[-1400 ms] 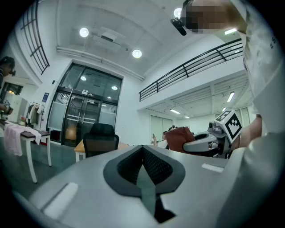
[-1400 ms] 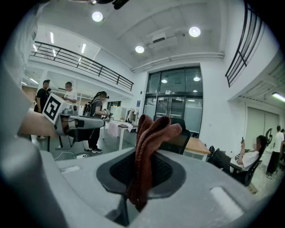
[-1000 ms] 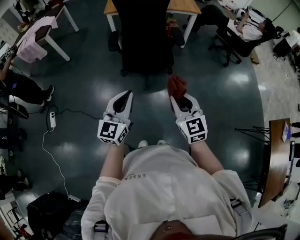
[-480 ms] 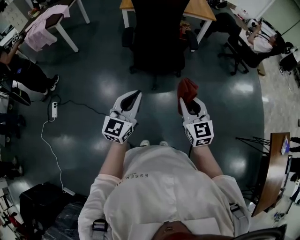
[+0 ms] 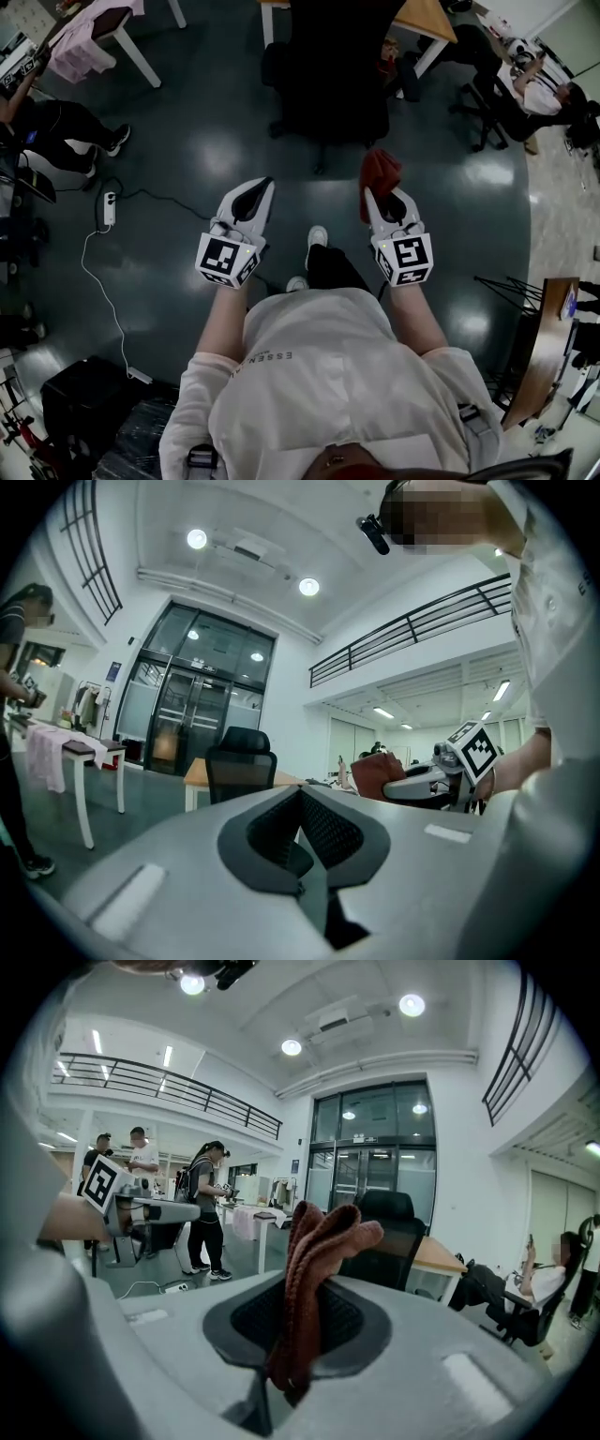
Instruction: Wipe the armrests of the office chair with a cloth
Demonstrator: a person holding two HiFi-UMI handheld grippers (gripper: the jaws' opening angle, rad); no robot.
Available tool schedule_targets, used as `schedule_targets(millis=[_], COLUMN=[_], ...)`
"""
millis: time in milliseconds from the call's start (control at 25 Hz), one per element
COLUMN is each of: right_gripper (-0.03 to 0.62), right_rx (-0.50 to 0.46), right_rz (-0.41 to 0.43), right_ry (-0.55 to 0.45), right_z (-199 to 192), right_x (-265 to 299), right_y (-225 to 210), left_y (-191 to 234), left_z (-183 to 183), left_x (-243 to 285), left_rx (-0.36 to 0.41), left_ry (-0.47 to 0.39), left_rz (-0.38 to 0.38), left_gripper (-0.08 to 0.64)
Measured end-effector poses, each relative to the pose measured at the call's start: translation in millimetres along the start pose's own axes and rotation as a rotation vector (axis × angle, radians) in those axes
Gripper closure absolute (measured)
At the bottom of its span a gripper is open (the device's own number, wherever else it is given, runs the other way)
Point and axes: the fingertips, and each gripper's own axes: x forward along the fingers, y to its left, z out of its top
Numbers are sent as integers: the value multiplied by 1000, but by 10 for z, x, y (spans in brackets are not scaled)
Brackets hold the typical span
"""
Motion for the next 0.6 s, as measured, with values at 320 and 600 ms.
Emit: schedule_targets(millis=[320,600], right_gripper=[543,543], right_rx=[1,-62], right_rz=[77,156], right_ry=[23,50], right_z=[132,343], right_x=[1215,2462], right_y=[-392,-859], left_y=[859,1802], left_z=[-142,-211], left_x=[656,1476], left_rx=[-45,-77], left_ry=[19,47], left_rz=[64,118], left_gripper=[541,541])
